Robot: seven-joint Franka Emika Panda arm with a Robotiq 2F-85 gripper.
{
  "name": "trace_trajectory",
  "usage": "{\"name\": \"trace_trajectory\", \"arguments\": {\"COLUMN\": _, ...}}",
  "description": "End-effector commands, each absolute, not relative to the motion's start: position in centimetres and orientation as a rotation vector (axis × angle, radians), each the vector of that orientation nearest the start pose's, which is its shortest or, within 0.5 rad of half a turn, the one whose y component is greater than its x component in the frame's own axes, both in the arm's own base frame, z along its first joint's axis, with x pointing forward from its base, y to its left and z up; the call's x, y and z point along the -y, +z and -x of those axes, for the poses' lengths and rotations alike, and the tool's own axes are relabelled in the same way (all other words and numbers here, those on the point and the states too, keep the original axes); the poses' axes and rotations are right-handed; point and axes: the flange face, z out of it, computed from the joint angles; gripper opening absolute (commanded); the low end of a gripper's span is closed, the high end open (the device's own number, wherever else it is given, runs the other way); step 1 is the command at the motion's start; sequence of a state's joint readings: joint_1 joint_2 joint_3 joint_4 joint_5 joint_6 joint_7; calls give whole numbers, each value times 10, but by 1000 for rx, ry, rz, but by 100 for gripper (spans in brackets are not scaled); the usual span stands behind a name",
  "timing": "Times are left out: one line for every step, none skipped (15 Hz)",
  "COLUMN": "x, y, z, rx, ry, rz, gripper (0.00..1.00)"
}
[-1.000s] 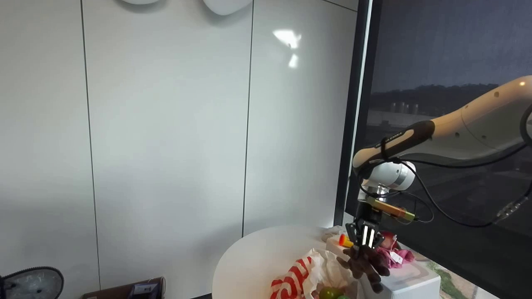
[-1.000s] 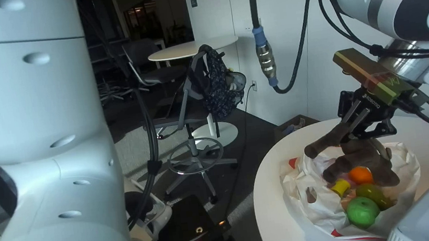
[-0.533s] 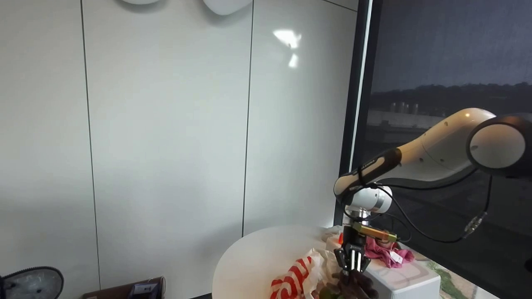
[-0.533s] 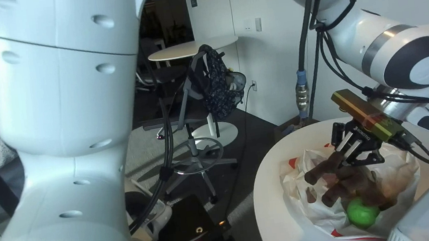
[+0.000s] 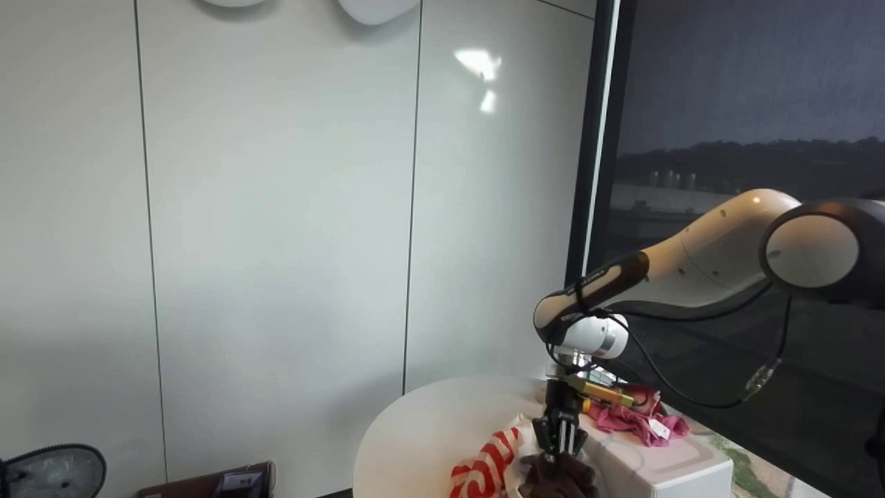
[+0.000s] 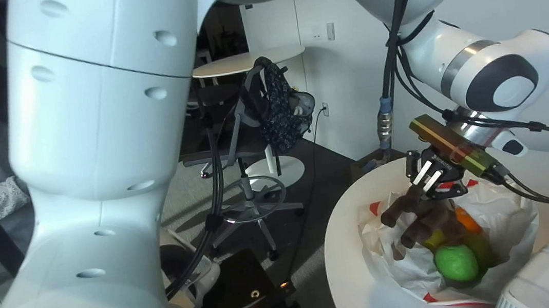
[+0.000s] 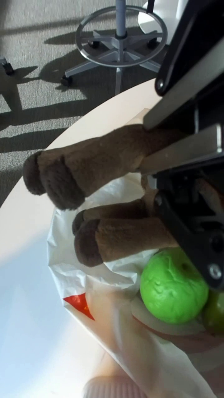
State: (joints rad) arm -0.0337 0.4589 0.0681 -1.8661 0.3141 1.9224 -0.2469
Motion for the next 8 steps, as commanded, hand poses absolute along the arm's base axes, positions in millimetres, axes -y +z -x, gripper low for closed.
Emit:
{"name": "trace_trajectory", "arguments": {"x": -44, "y": 244, "z": -605, "rx": 237, "ry": 403, "rz": 2751, "gripper": 10}}
{"name": "trace_trajectory", "arguments": {"x": -44, "y": 235, "z": -608, "rx": 249, "ry": 384, "rz": 2758, "gripper": 10}}
{"name": "trace_trajectory", "arguments": {"x": -43, "y": 225, "z": -610, "rx": 272, "ry": 358, "rz": 2754, "gripper": 10}}
{"name": "trace_trajectory", "arguments": {"x": -41, "y": 215, "z": -611, "rx": 280, "ry": 365, "rz": 2766, "gripper": 10}}
{"name": "trace_trajectory", "arguments": {"x": -39, "y": 204, "z": -611, "rx": 288, "ry": 357, "rz": 2768, "gripper": 10}}
{"name": "trace_trajectory", "arguments": {"x": -38, "y": 193, "z": -612, "rx": 294, "ry": 352, "rz": 2771, "gripper": 10}}
{"name": "trace_trajectory", "arguments": {"x": -38, "y": 183, "z": -611, "rx": 294, "ry": 346, "rz": 2775, "gripper": 11}}
{"name": "trace_trajectory", "arguments": {"x": -37, "y": 175, "z": -610, "rx": 310, "ry": 339, "rz": 2775, "gripper": 11}}
